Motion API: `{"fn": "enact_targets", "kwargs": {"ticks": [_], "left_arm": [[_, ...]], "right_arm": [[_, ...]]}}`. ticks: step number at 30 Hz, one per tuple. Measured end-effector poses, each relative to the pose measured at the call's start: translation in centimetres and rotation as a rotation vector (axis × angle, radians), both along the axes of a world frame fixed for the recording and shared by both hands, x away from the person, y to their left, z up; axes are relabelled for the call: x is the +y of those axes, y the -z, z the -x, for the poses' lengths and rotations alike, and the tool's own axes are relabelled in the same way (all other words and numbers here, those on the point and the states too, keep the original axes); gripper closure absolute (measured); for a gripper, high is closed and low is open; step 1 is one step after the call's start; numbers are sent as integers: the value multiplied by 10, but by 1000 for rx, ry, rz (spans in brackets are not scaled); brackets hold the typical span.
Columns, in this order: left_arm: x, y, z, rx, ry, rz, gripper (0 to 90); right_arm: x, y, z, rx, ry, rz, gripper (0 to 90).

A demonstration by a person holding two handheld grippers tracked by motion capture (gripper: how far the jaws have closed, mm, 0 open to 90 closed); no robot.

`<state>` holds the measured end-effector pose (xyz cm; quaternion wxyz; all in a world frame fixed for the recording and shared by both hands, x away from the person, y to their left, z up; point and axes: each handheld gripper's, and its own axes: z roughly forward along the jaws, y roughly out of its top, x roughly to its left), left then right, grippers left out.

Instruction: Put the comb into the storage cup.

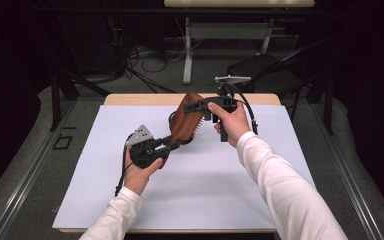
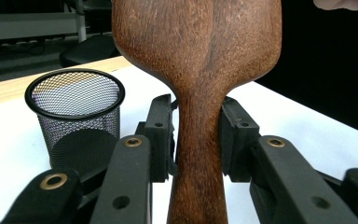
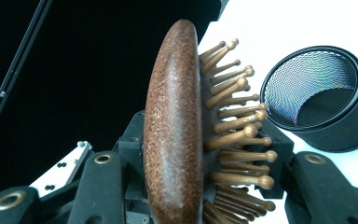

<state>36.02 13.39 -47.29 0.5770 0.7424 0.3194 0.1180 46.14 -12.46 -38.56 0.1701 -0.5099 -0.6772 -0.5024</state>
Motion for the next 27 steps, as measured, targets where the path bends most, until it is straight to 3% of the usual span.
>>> {"fn": "enact_targets", "kwargs": {"ticks": [16, 27], "left_arm": [[2, 1, -2, 19, -62, 12, 451], [3, 0, -3, 16, -58, 37, 371]], "right_arm": [[-6, -3, -1, -14, 28, 10, 487], [-14, -5, -3, -24, 65, 13, 486]]}}
